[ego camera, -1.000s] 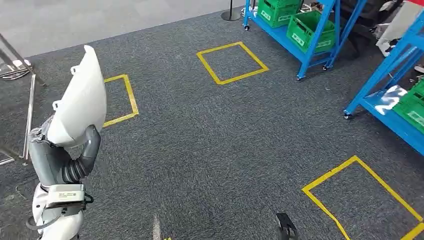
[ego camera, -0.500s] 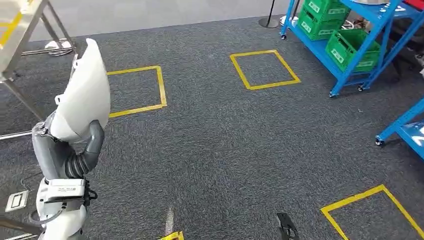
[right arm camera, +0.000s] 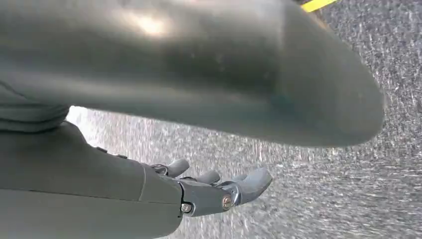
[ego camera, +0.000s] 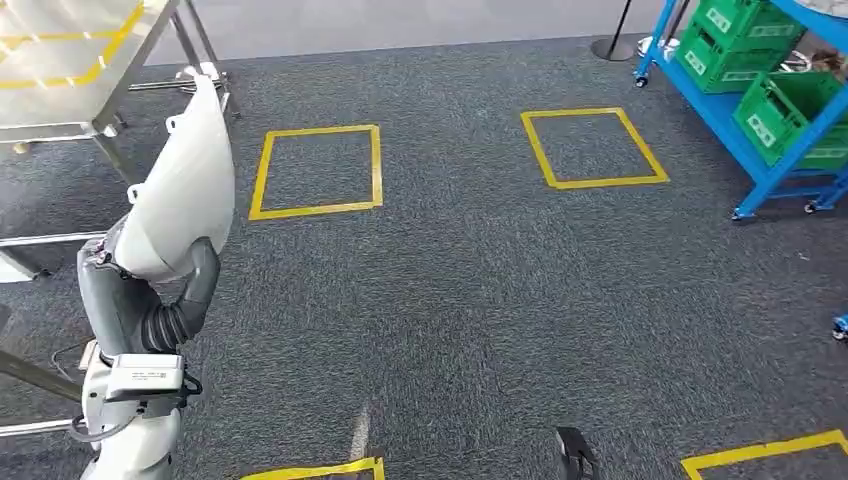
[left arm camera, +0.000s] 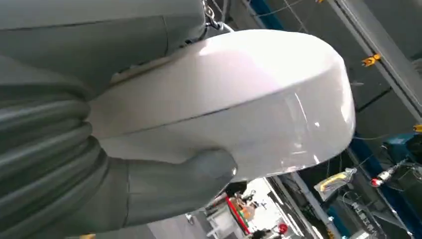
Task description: Take the parts from the cabinet and place them on the table.
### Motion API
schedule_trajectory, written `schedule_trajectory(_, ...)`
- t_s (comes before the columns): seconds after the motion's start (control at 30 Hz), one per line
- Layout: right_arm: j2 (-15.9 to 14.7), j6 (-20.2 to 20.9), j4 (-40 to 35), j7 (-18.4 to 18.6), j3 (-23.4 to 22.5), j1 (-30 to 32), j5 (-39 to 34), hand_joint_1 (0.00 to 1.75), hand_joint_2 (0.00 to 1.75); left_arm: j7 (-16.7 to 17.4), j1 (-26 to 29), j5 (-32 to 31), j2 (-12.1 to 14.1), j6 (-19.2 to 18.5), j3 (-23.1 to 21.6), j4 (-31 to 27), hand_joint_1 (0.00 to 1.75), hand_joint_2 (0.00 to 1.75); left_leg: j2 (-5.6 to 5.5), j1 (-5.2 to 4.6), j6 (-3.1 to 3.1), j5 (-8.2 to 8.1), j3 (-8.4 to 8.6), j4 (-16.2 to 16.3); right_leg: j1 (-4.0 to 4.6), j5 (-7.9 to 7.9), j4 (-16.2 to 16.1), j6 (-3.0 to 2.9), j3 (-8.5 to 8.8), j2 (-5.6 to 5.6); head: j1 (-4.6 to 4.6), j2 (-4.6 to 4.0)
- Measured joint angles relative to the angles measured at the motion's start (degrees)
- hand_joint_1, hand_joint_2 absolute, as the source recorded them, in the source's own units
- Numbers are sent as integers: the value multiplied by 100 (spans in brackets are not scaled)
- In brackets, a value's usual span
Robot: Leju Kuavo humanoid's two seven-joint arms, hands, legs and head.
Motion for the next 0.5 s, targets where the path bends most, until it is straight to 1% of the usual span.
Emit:
schedule_trajectory(0.03, -2, 4, 0, -15, 0, 10, 20, 0, 0, 2, 24, 0, 15, 24, 0, -2, 175, 175, 5, 9, -16, -11, -103, 201, 0, -3, 2, -2, 0, -79, -2, 0)
schedule_trajectory(0.07, -2, 13, 0, -26, 0, 10, 53, 0, 0, 2, 46, -4, 37, 44, 0, -2, 175, 175, 18, 14, -22, 103, -47, 103, 0, -10, 3, 1, 7, -150, 2, 0)
schedule_trajectory(0.1, 0, 20, 0, -46, -2, 8, 72, 0, 0, 2, 64, -11, 50, 64, 2, -7, 175, 175, 43, 15, -19, 307, 129, -225, 0, -20, 4, 6, 18, -213, 0, 0)
schedule_trajectory(0.13, 0, 22, 0, -50, 0, 3, 83, 0, 0, 2, 76, -22, 66, 70, 4, -19, 175, 175, 107, 13, -7, 561, 420, -765, 0, -34, 6, 24, 42, -284, -2, 0)
schedule_trajectory(0.17, 0, 22, 0, -59, 0, 1, 85, 0, 0, 2, 79, -26, 72, 79, 4, -37, 175, 175, 304, 1, 25, 779, 751, -1353, 3, -57, 12, 48, 74, -350, 0, 0)
schedule_trajectory(0.2, 0, 24, 0, -64, 0, 1, 103, 0, 0, 0, 76, -41, 77, 83, 4, -61, 175, 175, 532, -55, 92, 734, 863, -1609, 47, -86, 30, 87, 85, -404, -2, 0)
schedule_trajectory(0.23, 0, 31, 0, -61, 0, -6, 125, 0, 0, 2, 79, -59, 74, 83, 4, -83, 175, 175, 428, -47, 158, 784, 887, -1616, 45, -93, 35, 116, 89, -435, 11, 0)
schedule_trajectory(0.27, 0, 35, 0, -44, 2, -20, 159, 0, 0, 5, 83, -68, 85, 101, 9, -94, 175, 175, 362, -53, 183, 781, 861, -1607, 57, -96, 35, 140, 97, -483, 7, 0)
schedule_trajectory(0.33, 0, 92, -2, 8, 22, -56, 279, 0, 0, 44, 138, -118, 129, 181, 48, -144, 175, 175, 242, -76, 255, 799, 821, -1629, 36, -100, 16, 200, 138, -610, 4, 0)
schedule_trajectory(0.37, -4, 116, -9, 22, 42, -73, 333, 0, 0, 53, 213, -127, 153, 218, 96, -229, 175, 175, 187, -13, 299, 832, 888, -1670, 2, -153, 54, 264, 128, -454, 11, 0)
schedule_trajectory(0.4, -7, 133, -9, 20, 72, -79, 391, 0, 0, 46, 267, -127, 188, 256, 144, -314, 175, 175, 134, 0, 321, 841, 883, -1675, -11, -285, 235, 291, 63, -120, 11, 0)
schedule_trajectory(0.43, -9, 138, -9, 15, 89, -70, 430, 0, 0, 44, 319, -114, 205, 254, 188, -374, 175, 175, 86, 6, 340, 850, 879, -1674, -15, -501, 595, 305, -104, 45, 48, 0)
schedule_trajectory(0.47, -41, 146, -9, 13, 107, -49, 461, 0, 0, 7, 380, -107, 229, 254, 216, -417, 175, 175, 28, 6, 351, 851, 872, -1674, -14, -728, 1070, 320, -329, 107, 55, 0)
schedule_trajectory(0.5, -59, 171, -9, 13, 127, -37, 490, 0, 0, -24, 449, -100, 265, 254, 238, -448, 175, 175, -54, 5, 355, 852, 864, -1667, -14, -895, 1526, 330, -555, 117, 57, 0)
